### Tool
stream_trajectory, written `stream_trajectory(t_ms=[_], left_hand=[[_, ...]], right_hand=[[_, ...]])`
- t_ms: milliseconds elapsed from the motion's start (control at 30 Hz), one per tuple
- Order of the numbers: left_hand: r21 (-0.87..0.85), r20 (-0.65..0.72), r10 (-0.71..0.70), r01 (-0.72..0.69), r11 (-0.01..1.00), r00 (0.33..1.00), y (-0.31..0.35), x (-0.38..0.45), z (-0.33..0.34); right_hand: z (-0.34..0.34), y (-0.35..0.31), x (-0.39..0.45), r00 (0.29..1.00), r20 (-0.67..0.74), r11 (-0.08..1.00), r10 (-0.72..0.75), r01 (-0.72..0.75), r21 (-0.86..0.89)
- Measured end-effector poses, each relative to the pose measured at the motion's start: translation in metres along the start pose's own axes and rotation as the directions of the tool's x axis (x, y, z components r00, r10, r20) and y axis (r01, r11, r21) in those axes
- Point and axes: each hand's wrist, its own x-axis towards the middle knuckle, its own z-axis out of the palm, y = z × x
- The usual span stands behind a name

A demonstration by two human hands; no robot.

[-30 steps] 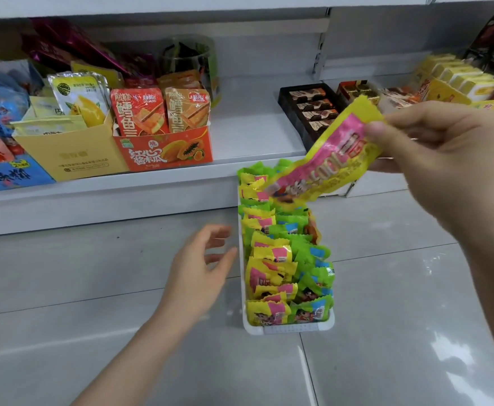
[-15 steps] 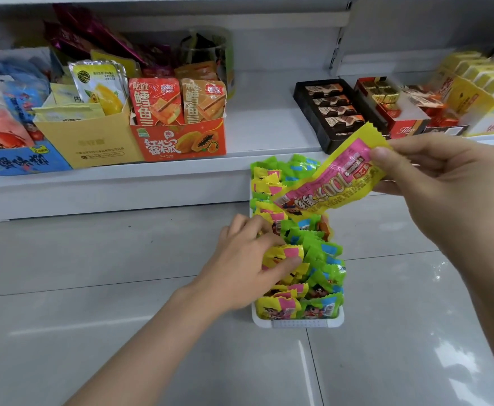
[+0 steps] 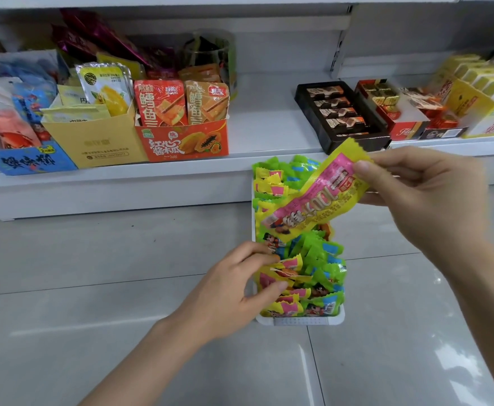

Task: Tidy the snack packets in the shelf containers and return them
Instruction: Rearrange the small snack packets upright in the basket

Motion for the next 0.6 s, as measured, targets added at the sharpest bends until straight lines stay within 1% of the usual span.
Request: stream_trajectory(t_ms=[100,167,233,400,467,533,600], left_hand=[[-0.023,-0.005,-0.003,0.003,1.000,1.000,0.002,-0.002,-0.001],[-0.030,0.004,-0.007,0.007,1.000,1.000,0.002,-0.003,-0.001],[-0.037,0.004,-0.012,0.012,0.999,1.000,0.001,-0.005,-0.001],[-0.054,-0.002,-0.032,0.032,0.998,0.999,0.000,-0.005,0.000],[-0.063,0.006,-0.042,0.042,0.997,0.999,-0.002,-0.006,0.000],[-0.070,0.009,-0.046,0.047,0.996,0.999,-0.004,-0.007,0.001],[-0.082,0.019,-0.054,0.055,0.995,0.998,-0.004,-0.005,0.002]], right_hand=[[0.011,0.015,-0.004,0.997,0.016,0.995,0.073,-0.071,-0.071],[0.018,0.029,-0.007,0.995,0.042,0.977,0.087,-0.077,-0.200],[0.025,0.040,-0.010,0.996,0.072,0.951,0.055,-0.030,-0.308],[0.048,0.049,-0.015,0.977,0.205,0.899,-0.065,0.146,-0.413],[0.048,0.047,-0.015,0.969,0.235,0.888,-0.078,0.175,-0.425],[0.041,0.043,-0.015,0.958,0.282,0.878,-0.053,0.179,-0.443],[0.037,0.041,-0.017,0.934,0.349,0.825,-0.080,0.259,-0.503]])
